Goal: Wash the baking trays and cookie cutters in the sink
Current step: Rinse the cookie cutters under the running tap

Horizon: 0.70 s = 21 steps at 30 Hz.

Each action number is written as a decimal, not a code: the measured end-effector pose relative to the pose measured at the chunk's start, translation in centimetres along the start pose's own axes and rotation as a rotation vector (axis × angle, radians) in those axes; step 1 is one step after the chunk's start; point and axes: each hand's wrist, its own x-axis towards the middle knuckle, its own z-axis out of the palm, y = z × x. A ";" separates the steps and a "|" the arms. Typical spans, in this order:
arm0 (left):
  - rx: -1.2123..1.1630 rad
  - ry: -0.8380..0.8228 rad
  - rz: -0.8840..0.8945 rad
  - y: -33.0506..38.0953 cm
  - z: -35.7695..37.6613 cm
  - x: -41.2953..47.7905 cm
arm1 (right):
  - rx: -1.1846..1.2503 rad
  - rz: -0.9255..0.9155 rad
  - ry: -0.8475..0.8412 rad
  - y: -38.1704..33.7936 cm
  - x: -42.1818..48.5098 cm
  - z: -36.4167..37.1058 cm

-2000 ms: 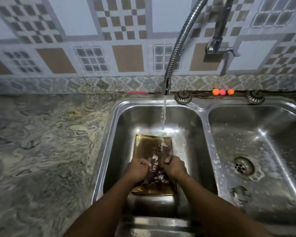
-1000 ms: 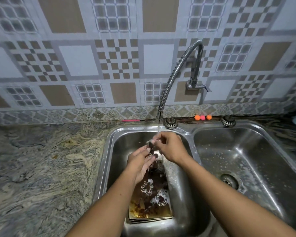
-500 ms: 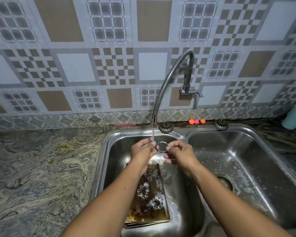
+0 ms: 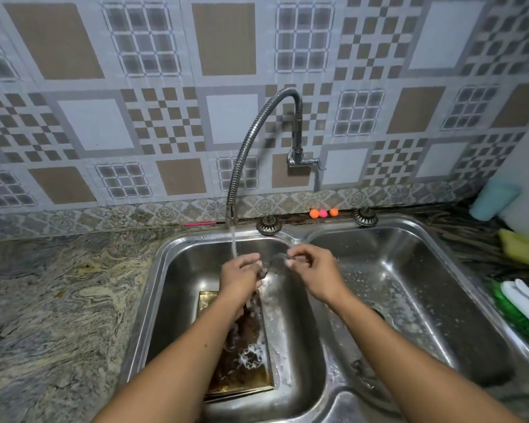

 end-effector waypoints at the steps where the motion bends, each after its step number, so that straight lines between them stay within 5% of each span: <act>1: 0.059 -0.021 0.007 -0.3 0.9 -0.2 | 0.050 0.079 0.009 1.5 0.0 -1.7; 9: 0.322 -0.283 -0.065 -5.2 11.0 -5.5 | -0.075 0.562 -0.151 13.5 -3.5 -14.4; 14: 0.446 -0.364 -0.069 -9.6 16.3 -7.7 | -0.398 0.604 -0.409 20.4 -5.2 -15.0; 21: 0.412 -0.255 -0.071 -10.7 16.7 -8.4 | -0.510 0.556 -0.525 20.7 -5.8 -14.2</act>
